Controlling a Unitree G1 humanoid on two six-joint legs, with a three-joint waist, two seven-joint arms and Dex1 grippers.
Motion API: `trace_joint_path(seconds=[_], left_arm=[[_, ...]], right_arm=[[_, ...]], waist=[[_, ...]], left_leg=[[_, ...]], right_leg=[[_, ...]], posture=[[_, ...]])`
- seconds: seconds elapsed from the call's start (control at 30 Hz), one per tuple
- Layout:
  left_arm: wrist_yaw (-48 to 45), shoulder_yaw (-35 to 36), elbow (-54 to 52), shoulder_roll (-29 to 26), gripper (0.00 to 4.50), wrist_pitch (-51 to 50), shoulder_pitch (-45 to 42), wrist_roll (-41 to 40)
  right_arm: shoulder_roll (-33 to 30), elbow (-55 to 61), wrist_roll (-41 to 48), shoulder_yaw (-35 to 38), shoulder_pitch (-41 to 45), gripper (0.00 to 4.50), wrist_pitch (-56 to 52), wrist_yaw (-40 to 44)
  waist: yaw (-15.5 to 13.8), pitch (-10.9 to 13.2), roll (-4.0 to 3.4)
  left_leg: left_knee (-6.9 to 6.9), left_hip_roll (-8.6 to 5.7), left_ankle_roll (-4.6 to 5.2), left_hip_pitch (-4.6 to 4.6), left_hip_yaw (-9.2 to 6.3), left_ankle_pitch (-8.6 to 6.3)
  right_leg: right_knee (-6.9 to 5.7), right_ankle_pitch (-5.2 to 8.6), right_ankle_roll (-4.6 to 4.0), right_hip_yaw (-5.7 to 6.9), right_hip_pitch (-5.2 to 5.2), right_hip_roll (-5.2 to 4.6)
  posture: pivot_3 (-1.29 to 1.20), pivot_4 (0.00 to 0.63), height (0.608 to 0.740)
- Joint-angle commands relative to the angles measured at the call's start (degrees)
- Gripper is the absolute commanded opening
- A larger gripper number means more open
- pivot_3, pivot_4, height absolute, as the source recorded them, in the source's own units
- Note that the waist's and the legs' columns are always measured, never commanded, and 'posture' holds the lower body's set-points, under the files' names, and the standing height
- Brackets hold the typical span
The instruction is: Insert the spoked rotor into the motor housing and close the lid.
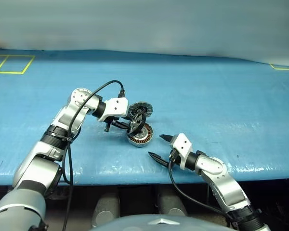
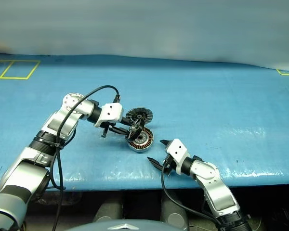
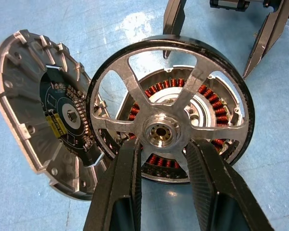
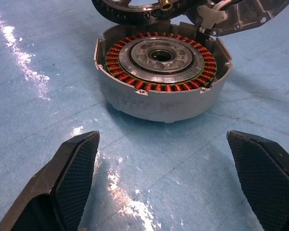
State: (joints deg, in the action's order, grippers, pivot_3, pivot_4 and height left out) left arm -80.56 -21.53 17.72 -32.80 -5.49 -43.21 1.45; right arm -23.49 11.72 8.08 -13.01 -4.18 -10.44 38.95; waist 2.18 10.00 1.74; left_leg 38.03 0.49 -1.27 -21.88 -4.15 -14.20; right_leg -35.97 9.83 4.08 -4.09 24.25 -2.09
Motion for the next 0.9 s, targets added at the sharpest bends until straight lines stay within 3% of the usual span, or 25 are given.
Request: trace_joint_path(seconds=[0.03, 0.37, 0.6, 0.9], left_arm=[[-0.22, 0.09, -0.78, -0.43, 1.04, 1.41, -0.62, 0.07], [-0.21, -0.45, 0.19, -0.5, 1.04, 2.21, -0.7, 0.58], [2.32, 0.41, 0.51, 0.23, 3.26, 4.29, -0.76, 0.39], [2.58, 1.84, -1.87, 0.49, 3.26, 2.92, -0.14, -2.52]], right_arm=[[0.38, 0.63, 0.19, 0.21, 0.52, 4.5, 1.31, -0.01], [0.36, 0.58, -0.01, 0.12, 0.9, 4.5, 1.47, 0.01], [0.23, 0.59, -0.48, 0.06, 0.85, 4.5, 1.47, 0.1], [0.25, 0.42, -0.6, 0.39, 0.96, 4.5, 1.45, 0.05]], waist=[[0.0, 0.0, 0.0], [0.02, 0.0, 0.0], [-0.02, 0.0, 0.0], [-0.01, 0.0, 0.0]], left_leg=[[0.0, 0.0, 0.0, 0.0, 0.0, 0.0], [0.0, 0.0, 0.0, 0.0, 0.0, 0.0], [0.0, 0.0, 0.0, -0.01, 0.0, 0.0], [0.0, 0.0, 0.0, -0.01, 0.0, 0.0]], right_leg=[[0.0, 0.0, 0.0, 0.0, 0.0, 0.0], [0.01, 0.0, 0.0, 0.0, 0.0, 0.0], [0.01, 0.0, 0.0, 0.0, 0.0, 0.0], [0.01, 0.0, 0.0, 0.0, 0.01, 0.0]], posture=[[0.0, 0.15, 0.74], [0.0, 0.15, 0.74], [0.0, 0.15, 0.74], [0.0, 0.15, 0.74]])
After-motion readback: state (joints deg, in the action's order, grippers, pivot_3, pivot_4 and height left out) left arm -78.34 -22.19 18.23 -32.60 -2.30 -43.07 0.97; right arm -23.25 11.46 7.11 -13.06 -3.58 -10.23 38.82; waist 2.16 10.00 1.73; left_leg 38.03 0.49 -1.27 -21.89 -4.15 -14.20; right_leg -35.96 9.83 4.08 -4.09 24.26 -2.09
